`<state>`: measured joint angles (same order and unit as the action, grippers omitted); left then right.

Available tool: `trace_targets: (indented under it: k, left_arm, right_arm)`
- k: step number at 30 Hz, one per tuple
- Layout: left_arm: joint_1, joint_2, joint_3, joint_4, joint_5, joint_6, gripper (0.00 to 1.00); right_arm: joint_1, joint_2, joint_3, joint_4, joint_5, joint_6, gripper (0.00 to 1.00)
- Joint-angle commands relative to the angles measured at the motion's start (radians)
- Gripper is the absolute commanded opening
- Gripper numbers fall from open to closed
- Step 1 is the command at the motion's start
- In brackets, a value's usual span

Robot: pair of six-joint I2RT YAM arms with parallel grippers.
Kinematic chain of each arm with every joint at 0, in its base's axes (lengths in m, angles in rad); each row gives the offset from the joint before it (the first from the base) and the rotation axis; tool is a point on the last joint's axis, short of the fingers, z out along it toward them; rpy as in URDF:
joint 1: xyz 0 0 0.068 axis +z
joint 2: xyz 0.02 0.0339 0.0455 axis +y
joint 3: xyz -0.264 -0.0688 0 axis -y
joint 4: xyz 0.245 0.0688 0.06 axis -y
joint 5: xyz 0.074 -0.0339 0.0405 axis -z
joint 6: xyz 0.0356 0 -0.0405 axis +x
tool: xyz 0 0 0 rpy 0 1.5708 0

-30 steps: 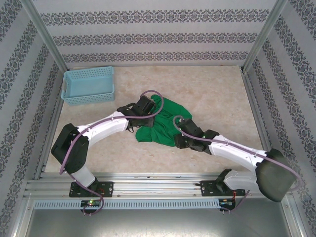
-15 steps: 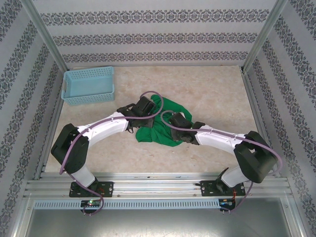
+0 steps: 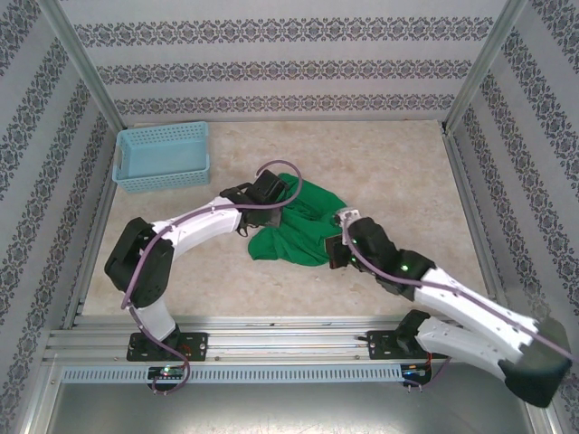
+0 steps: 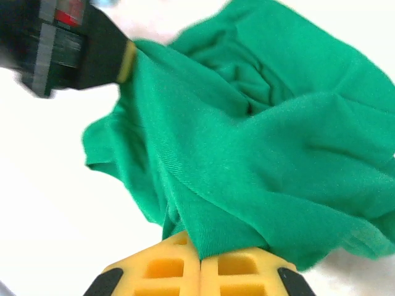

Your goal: Fold the inside-out t-shirt

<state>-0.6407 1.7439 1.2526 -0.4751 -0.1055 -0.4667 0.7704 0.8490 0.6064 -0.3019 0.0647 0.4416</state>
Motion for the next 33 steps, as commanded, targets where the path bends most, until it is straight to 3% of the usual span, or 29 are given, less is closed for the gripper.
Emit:
trace_targets:
  k: [1, 7, 10, 15, 17, 19, 22, 29, 33]
  left_arm:
    - [0.026, 0.031, 0.045, -0.066, -0.028, -0.027, 0.0]
    - [0.029, 0.048, 0.067, -0.093, -0.04, -0.027, 0.0]
    - [0.029, 0.046, 0.067, -0.1, -0.042, -0.019, 0.0]
    - [0.024, 0.033, 0.056, -0.068, 0.023, 0.008, 0.0]
    - [0.015, 0.024, 0.054, -0.055, 0.032, 0.023, 0.0]
    - [0.003, 0.014, 0.054, -0.047, 0.03, 0.04, 0.0]
    - [-0.002, 0.001, 0.041, -0.036, 0.027, 0.053, 0.0]
    - [-0.004, -0.016, 0.015, -0.013, 0.036, 0.059, 0.0]
    - [-0.007, -0.021, 0.008, -0.008, 0.038, 0.057, 0.0]
  right_arm:
    - [-0.008, -0.124, -0.074, -0.006, -0.036, 0.035, 0.0]
    - [-0.096, -0.188, -0.118, -0.051, -0.011, 0.109, 0.0]
    - [-0.163, -0.206, -0.138, -0.043, -0.055, 0.131, 0.0]
    - [-0.235, -0.144, -0.135, -0.054, -0.074, 0.155, 0.01]
    - [-0.236, -0.092, -0.123, -0.051, -0.111, 0.146, 0.15]
    - [-0.235, -0.058, -0.099, -0.078, -0.137, 0.128, 0.38]
    - [-0.24, -0.06, -0.072, -0.122, -0.116, 0.111, 0.52]
    - [-0.246, 0.028, -0.008, -0.116, -0.212, 0.096, 0.46]
    - [-0.173, 0.112, 0.037, -0.088, -0.183, 0.094, 0.4]
